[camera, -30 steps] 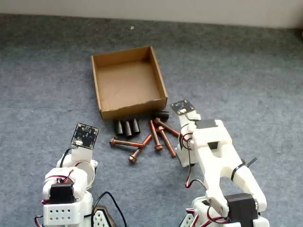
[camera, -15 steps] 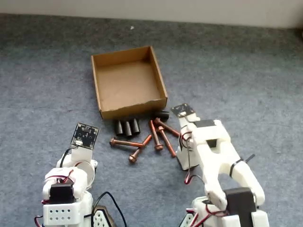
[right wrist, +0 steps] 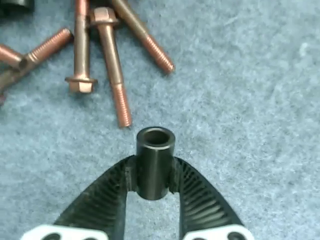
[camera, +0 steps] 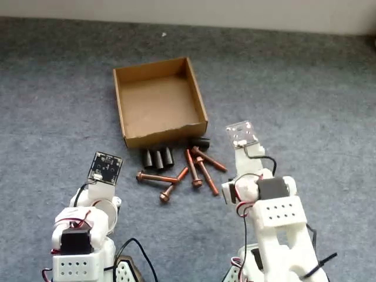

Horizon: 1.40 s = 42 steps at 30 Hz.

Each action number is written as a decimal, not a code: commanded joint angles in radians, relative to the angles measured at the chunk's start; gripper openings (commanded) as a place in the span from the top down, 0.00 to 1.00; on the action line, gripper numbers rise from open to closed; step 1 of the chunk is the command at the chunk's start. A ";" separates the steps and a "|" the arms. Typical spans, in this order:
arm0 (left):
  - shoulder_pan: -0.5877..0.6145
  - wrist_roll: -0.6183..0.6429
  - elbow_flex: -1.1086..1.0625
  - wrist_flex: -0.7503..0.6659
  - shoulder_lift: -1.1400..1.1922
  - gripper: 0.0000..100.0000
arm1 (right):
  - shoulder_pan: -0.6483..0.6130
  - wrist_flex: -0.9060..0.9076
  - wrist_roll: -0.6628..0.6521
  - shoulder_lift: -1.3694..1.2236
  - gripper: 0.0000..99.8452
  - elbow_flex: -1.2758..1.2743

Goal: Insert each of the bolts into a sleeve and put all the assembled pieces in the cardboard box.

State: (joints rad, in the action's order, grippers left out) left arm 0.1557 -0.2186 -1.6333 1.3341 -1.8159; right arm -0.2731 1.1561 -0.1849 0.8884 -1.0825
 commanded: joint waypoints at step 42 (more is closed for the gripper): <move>-0.503 0.040 1.024 -0.137 1.267 0.81 | 0.375 -0.354 0.261 0.139 0.99 -0.194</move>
State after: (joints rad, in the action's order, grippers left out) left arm -0.2938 -0.2616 -0.7081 1.2697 -0.6621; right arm 0.0921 0.8247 0.0637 0.9973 -1.2866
